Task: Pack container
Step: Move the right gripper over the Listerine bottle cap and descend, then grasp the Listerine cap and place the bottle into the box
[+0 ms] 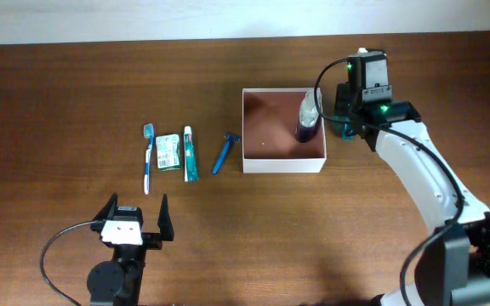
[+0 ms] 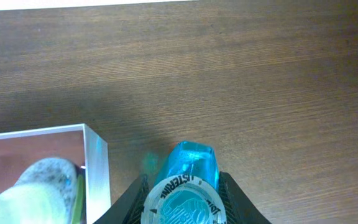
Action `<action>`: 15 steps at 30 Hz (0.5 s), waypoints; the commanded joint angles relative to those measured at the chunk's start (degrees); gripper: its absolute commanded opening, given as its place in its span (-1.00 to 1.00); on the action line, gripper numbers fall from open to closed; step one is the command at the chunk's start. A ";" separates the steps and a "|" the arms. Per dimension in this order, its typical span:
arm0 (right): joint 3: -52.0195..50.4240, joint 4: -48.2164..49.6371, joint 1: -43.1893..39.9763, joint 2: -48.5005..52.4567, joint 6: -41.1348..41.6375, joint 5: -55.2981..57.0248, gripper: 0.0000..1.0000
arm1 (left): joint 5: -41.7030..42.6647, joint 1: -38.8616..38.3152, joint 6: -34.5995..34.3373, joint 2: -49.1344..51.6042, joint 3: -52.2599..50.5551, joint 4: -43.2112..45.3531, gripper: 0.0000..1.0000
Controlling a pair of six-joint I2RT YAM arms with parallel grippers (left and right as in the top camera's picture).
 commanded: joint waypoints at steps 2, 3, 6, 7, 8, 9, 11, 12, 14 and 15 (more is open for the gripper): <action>1.20 -2.60 0.22 -9.51 -0.66 1.44 -0.43 | 0.81 0.04 1.09 -0.28 -0.33 0.09 0.99; 1.20 -3.82 0.22 -10.95 -0.66 0.94 -0.43 | 0.81 0.04 1.09 -0.28 -0.33 0.09 0.99; 1.20 -6.71 0.22 -14.51 -0.66 -0.98 -0.43 | 0.81 0.04 1.09 -0.28 -0.33 0.11 0.99; 1.20 -7.30 0.22 -15.39 -0.66 -1.68 -0.42 | 0.83 0.04 1.09 -0.28 -0.33 0.09 0.99; 1.22 -7.91 0.22 -16.39 -0.66 -2.86 -0.43 | 0.81 0.04 1.09 -0.28 -0.33 0.11 0.99; 1.20 -8.50 0.22 -17.44 -0.66 -4.66 -0.42 | 0.81 0.04 1.09 -0.28 -0.33 0.11 0.99; 1.20 -9.01 0.22 -18.95 -0.66 -7.82 -0.43 | 0.81 0.04 1.09 -0.28 -0.33 0.11 0.99; 1.20 -9.31 0.26 -19.96 -0.66 -10.64 -0.42 | 0.81 0.04 1.09 -0.28 -0.33 0.09 0.99; 1.20 -9.51 0.83 -20.52 -0.63 -12.72 -0.42 | 0.81 0.04 1.09 -0.28 -0.33 0.09 0.99; 1.20 -9.57 1.46 -20.52 -0.66 -13.27 -0.42 | 0.81 0.04 1.09 -0.28 -0.33 0.09 0.99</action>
